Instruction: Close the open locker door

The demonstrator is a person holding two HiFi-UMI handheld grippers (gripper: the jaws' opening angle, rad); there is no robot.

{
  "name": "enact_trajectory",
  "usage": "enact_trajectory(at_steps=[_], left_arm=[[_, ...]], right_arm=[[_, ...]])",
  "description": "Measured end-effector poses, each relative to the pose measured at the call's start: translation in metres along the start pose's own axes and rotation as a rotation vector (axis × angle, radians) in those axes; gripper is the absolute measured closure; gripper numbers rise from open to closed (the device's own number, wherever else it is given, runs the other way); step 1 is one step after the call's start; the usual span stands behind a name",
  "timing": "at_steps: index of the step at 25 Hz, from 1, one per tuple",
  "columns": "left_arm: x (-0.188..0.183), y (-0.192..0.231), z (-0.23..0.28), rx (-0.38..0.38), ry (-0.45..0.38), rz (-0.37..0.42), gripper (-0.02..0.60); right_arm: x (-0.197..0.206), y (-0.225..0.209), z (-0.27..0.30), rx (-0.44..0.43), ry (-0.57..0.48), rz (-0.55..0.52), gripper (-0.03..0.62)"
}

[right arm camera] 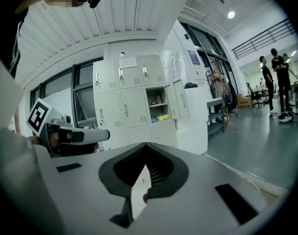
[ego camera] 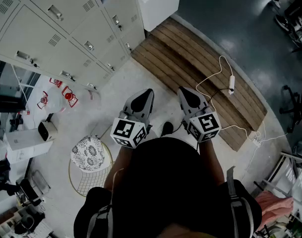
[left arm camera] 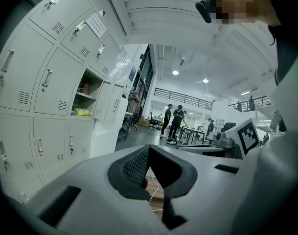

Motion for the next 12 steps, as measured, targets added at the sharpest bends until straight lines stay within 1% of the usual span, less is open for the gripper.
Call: enact_trajectory(at_steps=[8, 12], left_arm=[[0.013, -0.025, -0.002, -0.023, 0.007, 0.011, 0.565], [0.019, -0.036, -0.004, -0.012, 0.013, 0.014, 0.565]], right_arm=[[0.008, -0.001, -0.024, -0.019, -0.01, -0.01, 0.591], [0.014, -0.002, -0.033, -0.025, -0.022, 0.035, 0.59]])
Point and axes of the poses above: the fingertips, and each gripper's own axes: z forward along the fingers, y to its left, x out of its underside, the point moved 4 cm from there along -z, backward along the fingers, and after that the axes turned 4 degrees about -z, right-handed, at the moved point
